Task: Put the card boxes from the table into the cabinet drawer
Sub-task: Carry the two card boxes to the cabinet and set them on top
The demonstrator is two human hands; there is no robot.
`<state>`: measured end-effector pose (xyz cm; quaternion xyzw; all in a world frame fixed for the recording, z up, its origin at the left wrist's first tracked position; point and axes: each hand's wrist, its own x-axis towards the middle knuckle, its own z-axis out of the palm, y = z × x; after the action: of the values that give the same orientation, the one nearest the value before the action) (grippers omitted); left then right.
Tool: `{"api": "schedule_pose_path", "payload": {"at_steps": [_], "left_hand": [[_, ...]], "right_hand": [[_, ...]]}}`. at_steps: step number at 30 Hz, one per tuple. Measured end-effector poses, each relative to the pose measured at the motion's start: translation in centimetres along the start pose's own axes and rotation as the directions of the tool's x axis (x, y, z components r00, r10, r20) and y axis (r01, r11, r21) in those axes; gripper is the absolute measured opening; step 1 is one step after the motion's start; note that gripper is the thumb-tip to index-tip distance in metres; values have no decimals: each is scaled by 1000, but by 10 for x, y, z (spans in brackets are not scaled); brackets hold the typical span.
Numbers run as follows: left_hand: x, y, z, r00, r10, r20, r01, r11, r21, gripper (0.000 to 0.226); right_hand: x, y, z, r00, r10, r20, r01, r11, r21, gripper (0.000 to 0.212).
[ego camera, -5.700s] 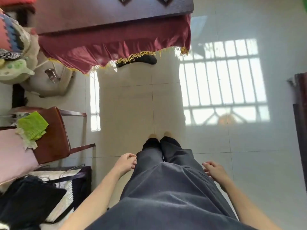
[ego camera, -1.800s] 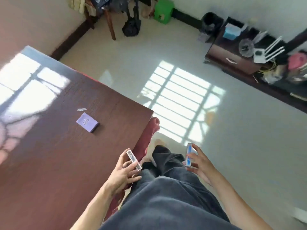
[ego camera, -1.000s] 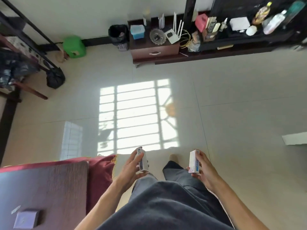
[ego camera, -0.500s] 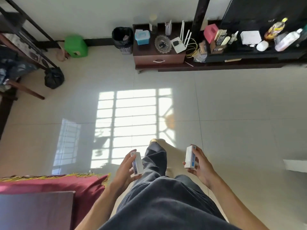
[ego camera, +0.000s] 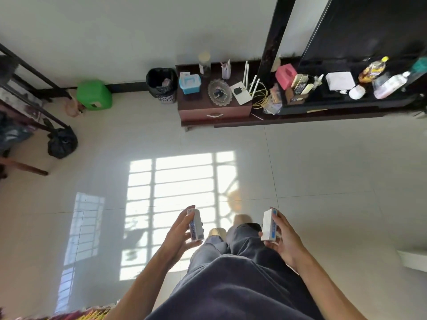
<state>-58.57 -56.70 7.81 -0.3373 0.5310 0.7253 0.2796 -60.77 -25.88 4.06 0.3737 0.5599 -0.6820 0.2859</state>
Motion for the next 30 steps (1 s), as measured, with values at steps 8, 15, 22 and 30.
{"api": "schedule_pose_path", "payload": {"at_steps": [8, 15, 22, 30], "left_hand": [[89, 83, 38, 999, -30, -34, 32, 998, 49, 45], [148, 163, 61, 997, 5, -82, -8, 999, -36, 38], [182, 214, 50, 986, -23, -166, 6, 995, -100, 29], [244, 296, -1, 978, -74, -193, 57, 994, -93, 24]], "right_hand": [[82, -105, 7, 999, 36, 29, -36, 999, -12, 21], [151, -207, 31, 996, 47, 77, -41, 997, -71, 18], [198, -278, 84, 991, 64, 114, -52, 993, -110, 28], [250, -327, 156, 994, 102, 32, -98, 989, -109, 37]]}}
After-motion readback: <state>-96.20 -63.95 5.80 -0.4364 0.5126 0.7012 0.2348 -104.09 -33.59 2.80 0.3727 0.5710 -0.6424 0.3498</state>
